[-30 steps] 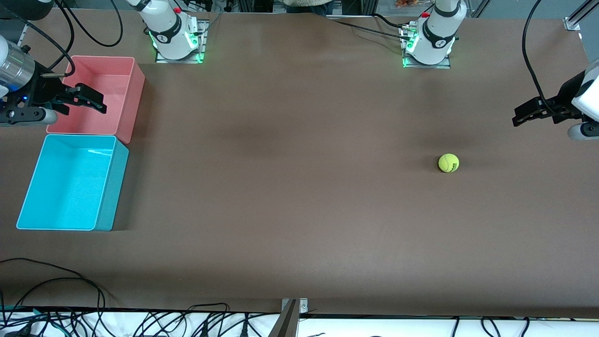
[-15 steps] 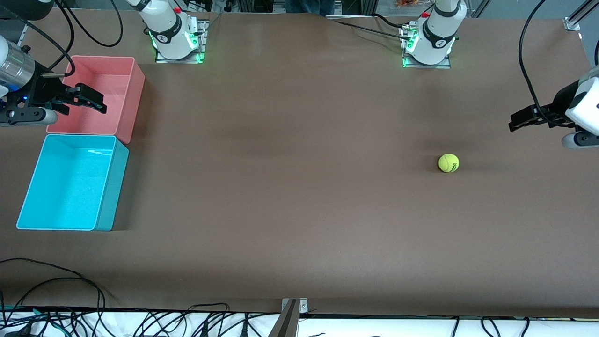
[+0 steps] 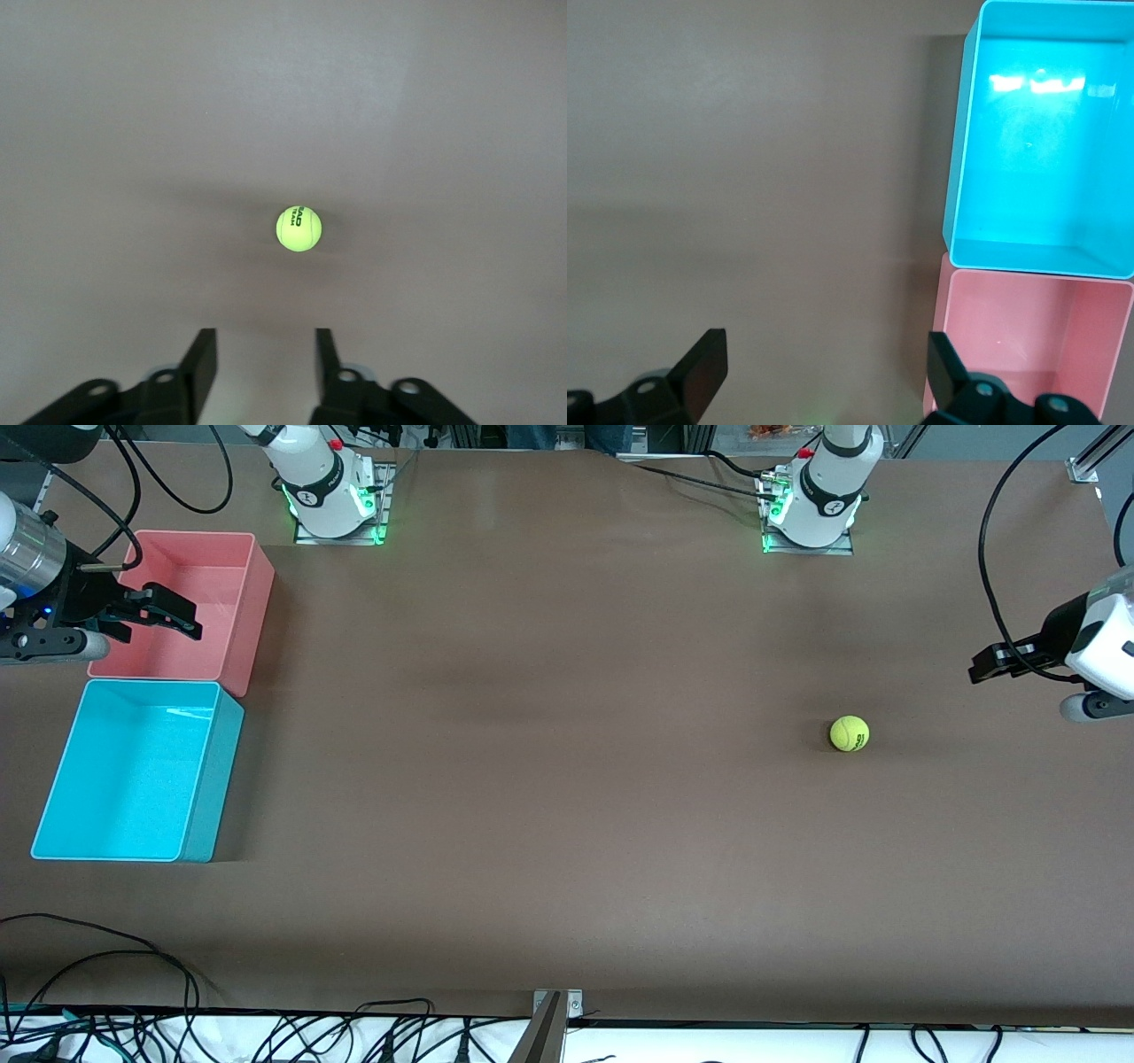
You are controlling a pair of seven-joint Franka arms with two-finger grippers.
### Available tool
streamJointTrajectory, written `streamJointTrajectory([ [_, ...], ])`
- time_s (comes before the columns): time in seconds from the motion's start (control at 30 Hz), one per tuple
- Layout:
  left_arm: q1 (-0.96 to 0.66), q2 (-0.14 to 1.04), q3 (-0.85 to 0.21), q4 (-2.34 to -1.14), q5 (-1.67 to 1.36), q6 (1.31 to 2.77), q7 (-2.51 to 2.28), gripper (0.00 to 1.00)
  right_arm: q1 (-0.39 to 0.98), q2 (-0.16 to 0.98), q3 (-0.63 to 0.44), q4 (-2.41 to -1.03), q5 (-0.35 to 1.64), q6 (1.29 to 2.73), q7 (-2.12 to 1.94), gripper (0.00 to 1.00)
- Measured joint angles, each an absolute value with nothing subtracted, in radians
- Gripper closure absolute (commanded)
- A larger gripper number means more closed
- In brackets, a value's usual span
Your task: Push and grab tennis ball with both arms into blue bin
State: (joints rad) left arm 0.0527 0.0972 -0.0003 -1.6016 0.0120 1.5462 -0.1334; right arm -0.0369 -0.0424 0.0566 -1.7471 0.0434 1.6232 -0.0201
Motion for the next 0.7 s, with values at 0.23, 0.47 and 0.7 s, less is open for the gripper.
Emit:
streamJointTrajectory([
  [0.23,0.055,0.097,0.000,-1.599,0.012,1.546,-0.181,1.00,-0.037,-0.042,0.057,-1.747,0.043,1.623,-0.020,0.00],
  [0.47,0.049,0.115,-0.006,-1.599,0.012,1.546,-0.435,1.00,-0.037,-0.042,0.057,-1.747,0.043,1.623,-0.020,0.00],
  [0.7,0.069,0.173,-0.001,-1.601,0.008,1.547,-0.738,1.00,-0.036,-0.042,0.057,-1.747,0.044,1.623,-0.020,0.00],
])
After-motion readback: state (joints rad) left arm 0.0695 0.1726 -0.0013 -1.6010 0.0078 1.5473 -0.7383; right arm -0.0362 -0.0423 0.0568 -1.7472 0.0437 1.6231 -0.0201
